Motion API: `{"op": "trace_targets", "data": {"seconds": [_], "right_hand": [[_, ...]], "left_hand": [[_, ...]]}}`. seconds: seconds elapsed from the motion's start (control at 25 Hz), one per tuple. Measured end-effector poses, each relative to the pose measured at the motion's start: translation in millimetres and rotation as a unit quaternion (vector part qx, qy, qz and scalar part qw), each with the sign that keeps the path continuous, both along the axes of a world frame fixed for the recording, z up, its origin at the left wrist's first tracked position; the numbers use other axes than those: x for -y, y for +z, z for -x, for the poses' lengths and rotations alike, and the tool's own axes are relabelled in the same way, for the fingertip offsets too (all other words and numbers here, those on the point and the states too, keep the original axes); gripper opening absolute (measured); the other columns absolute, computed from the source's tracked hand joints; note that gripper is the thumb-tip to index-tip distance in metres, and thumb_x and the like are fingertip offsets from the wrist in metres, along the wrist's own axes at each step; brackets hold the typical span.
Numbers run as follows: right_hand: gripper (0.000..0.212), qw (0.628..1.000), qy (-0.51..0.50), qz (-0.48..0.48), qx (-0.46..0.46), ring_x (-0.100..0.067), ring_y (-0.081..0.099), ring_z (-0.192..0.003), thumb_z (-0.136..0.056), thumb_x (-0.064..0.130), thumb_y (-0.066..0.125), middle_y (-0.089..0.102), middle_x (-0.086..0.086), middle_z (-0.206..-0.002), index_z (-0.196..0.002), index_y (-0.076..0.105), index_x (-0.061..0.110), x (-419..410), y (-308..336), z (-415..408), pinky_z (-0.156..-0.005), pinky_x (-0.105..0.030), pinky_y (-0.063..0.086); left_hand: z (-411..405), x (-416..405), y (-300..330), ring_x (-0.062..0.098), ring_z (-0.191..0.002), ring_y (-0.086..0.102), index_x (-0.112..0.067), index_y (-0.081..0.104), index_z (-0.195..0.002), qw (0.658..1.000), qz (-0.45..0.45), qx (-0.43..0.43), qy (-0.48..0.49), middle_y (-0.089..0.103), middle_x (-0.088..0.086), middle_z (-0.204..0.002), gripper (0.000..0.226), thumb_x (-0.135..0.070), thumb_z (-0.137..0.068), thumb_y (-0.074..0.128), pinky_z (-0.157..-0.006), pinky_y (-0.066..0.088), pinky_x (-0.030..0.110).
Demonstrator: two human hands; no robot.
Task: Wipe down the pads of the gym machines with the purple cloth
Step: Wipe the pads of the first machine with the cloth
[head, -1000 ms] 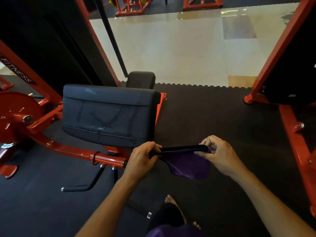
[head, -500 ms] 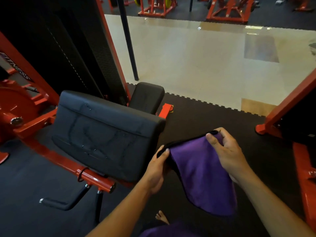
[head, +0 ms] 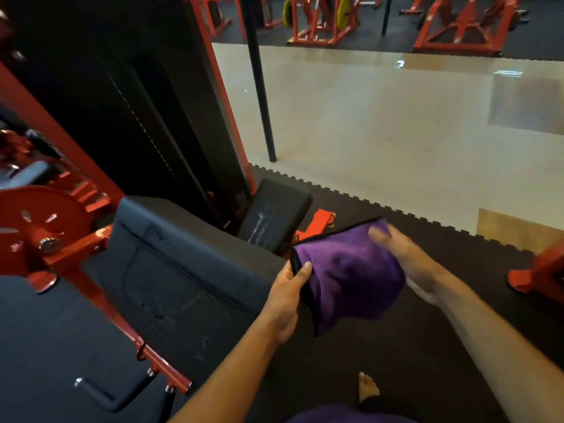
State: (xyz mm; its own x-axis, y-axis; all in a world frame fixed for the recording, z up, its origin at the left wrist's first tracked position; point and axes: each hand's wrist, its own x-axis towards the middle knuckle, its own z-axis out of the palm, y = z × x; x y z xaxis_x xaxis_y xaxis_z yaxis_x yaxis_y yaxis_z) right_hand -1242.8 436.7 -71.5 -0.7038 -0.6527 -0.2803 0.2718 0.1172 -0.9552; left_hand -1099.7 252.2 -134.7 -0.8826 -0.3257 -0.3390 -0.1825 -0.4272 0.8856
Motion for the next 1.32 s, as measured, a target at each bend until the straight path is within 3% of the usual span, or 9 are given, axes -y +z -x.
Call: {"op": "trace_targets", "data": {"seconds": [0.12, 0.24, 0.36, 0.48, 0.64, 0.92, 1.12, 1.24, 1.32], "right_hand": [[0.069, 0.978, 0.184, -0.095, 0.029, -0.01, 0.066, -0.118, -0.082, 0.025, 0.084, 0.066, 0.009, -0.133, -0.141, 0.048, 0.029, -3, -33, 58, -0.102, -0.037, 0.053], [0.077, 0.987, 0.138, -0.053, 0.063, -0.013, 0.067, -0.117, -0.076, 0.016, 0.086, 0.067, 0.004, -0.132, -0.142, 0.048, 0.024, 20, -49, 91, -0.098, -0.032, 0.054], [0.075, 0.991, 0.07, 0.039, 0.109, -0.025, 0.068, -0.115, -0.071, 0.026, 0.091, 0.068, -0.007, -0.13, -0.136, 0.055, 0.02, 47, -57, 123, -0.091, -0.037, 0.058], [0.086, 0.972, 0.156, 0.052, 0.171, -0.027, 0.061, -0.127, -0.069, 0.02, 0.092, 0.06, -0.004, -0.141, -0.143, 0.05, 0.027, 73, -72, 154, -0.103, -0.047, 0.052], [0.09, 0.95, 0.265, -0.025, 0.165, -0.031, 0.061, -0.127, -0.075, -0.012, 0.08, 0.061, -0.009, -0.14, -0.144, 0.046, 0.034, 118, -75, 185, -0.108, -0.053, 0.048], [0.076, 0.975, 0.177, -0.123, 0.061, -0.025, 0.062, -0.112, -0.087, -0.016, 0.062, 0.055, -0.012, -0.138, -0.148, 0.044, 0.024, 237, -46, 225, -0.079, -0.031, 0.058], [0.076, 0.952, 0.259, 0.155, 0.056, -0.043, 0.052, -0.118, -0.081, -0.012, 0.071, 0.054, -0.023, -0.121, -0.146, 0.049, 0.021, 292, -15, 246, -0.105, -0.058, 0.042], [0.06, 0.952, 0.269, 0.148, 0.008, -0.035, 0.065, -0.117, -0.083, -0.004, 0.074, 0.072, -0.015, -0.114, -0.135, 0.057, 0.02, 312, -3, 254, -0.095, -0.045, 0.056], [0.048, 0.957, 0.264, 0.123, -0.009, -0.029, 0.067, -0.117, -0.09, -0.001, 0.068, 0.068, -0.006, -0.128, -0.131, 0.056, 0.022, 335, -2, 248, -0.091, -0.043, 0.059]], "left_hand": [[45, 12, 9, 0.028, -0.125, 0.066, -0.019, 0.061, -0.138, 0.998, -0.008, 0.039, 0.049, 0.071, 0.009, -0.13, 0.032, -0.026, -0.106, 0.056, -0.114, 0.045, 0.05], [79, 31, 13, 0.034, -0.127, 0.063, -0.016, 0.062, -0.136, 0.995, 0.024, 0.04, 0.091, 0.071, 0.012, -0.129, 0.032, -0.02, -0.105, 0.059, -0.112, 0.048, 0.05], [90, 44, 9, 0.025, -0.133, 0.059, -0.028, 0.044, -0.152, 0.996, 0.037, 0.005, 0.087, 0.062, 0.002, -0.145, 0.077, -0.003, -0.087, 0.078, -0.111, 0.048, 0.049], [93, 59, -8, 0.012, -0.138, 0.053, -0.052, 0.018, -0.157, 0.996, 0.024, 0.035, 0.073, 0.047, -0.011, -0.156, 0.123, 0.009, -0.074, 0.085, -0.112, 0.049, 0.044], [110, 104, -26, 0.015, -0.147, 0.038, -0.049, 0.004, -0.161, 0.991, 0.051, 0.111, 0.051, 0.032, -0.011, -0.164, 0.139, 0.002, -0.065, 0.09, -0.118, 0.043, 0.047], [137, 191, -14, 0.025, -0.119, 0.068, -0.023, 0.05, -0.147, 0.981, -0.018, 0.114, 0.159, 0.069, 0.003, -0.132, 0.097, 0.0, -0.063, 0.092, -0.097, 0.059, 0.043], [134, 239, 34, 0.015, -0.131, 0.06, -0.04, 0.053, -0.141, 0.945, 0.205, -0.015, 0.255, 0.062, -0.003, -0.143, 0.09, 0.004, -0.071, 0.087, -0.104, 0.054, 0.039], [139, 247, 50, 0.019, -0.111, 0.07, -0.026, 0.072, -0.107, 0.908, 0.264, -0.016, 0.325, 0.075, 0.001, -0.116, 0.036, -0.01, -0.075, 0.073, -0.104, 0.054, 0.045], [143, 247, 46, 0.014, -0.102, 0.071, -0.026, 0.068, -0.1, 0.881, 0.351, 0.019, 0.317, 0.075, -0.005, -0.106, 0.032, -0.006, -0.076, 0.059, -0.097, 0.056, 0.042]]}}
